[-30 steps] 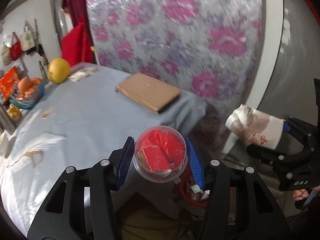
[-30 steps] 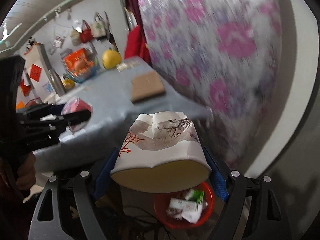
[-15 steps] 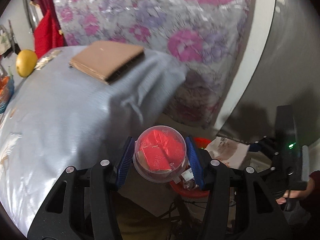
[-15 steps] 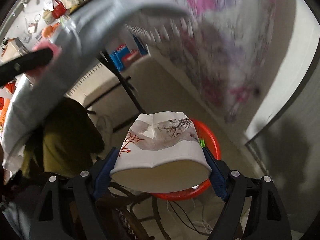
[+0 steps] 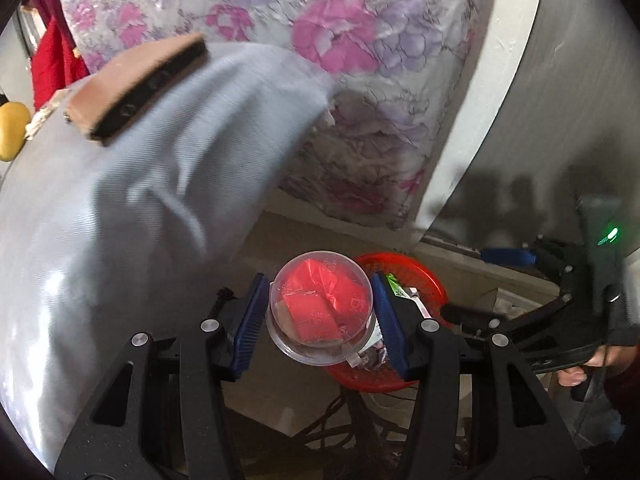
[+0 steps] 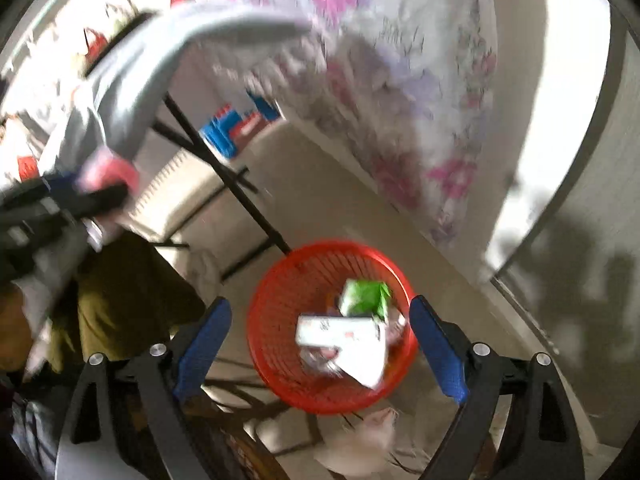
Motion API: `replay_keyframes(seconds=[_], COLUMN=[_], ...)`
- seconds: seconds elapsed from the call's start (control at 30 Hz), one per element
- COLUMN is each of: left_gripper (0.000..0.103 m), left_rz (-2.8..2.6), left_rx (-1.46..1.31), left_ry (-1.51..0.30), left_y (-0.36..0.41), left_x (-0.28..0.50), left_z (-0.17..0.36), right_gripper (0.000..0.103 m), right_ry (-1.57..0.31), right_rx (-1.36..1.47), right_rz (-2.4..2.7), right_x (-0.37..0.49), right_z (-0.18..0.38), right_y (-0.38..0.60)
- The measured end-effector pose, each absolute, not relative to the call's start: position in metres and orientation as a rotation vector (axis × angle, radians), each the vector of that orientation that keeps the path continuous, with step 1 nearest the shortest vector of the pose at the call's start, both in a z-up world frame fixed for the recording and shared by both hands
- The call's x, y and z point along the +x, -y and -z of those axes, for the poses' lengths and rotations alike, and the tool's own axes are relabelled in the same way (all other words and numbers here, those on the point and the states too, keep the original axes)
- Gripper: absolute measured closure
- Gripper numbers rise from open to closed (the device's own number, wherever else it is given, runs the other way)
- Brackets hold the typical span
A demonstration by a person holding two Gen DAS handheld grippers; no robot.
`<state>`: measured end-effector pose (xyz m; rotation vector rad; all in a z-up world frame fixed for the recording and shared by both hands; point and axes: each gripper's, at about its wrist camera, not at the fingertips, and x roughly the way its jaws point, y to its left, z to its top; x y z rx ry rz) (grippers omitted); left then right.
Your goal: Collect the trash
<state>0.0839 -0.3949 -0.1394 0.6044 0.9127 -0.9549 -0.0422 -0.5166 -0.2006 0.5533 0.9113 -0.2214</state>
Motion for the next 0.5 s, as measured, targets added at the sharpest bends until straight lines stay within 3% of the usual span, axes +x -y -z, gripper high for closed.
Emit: replay_keyframes(seconds=[0.1,0.33,0.5], left_gripper=[0.050,0.050,0.050], left_rz=[0.960,1.002,1.030], left_rx=[0.597,0.626,0.645], left_ry=[-0.932,-0.957,-0.953], left_y=[0.399,0.413,0.421], left_x=[0.084,0.085,0.082], left_z=[0.146,0.160,0.165], right_gripper=[0.015,0.014,0.014], right_ry=[-0.894,-0.982,-1.128], right_rx=[0.628,0.514,0.564], right_rz=[0.199,0.263,0.357], right_x=[-0.035,-0.061,-0.105], right_z=[0.209,0.213,0.286], right_y=[0.524,0.523,0.523])
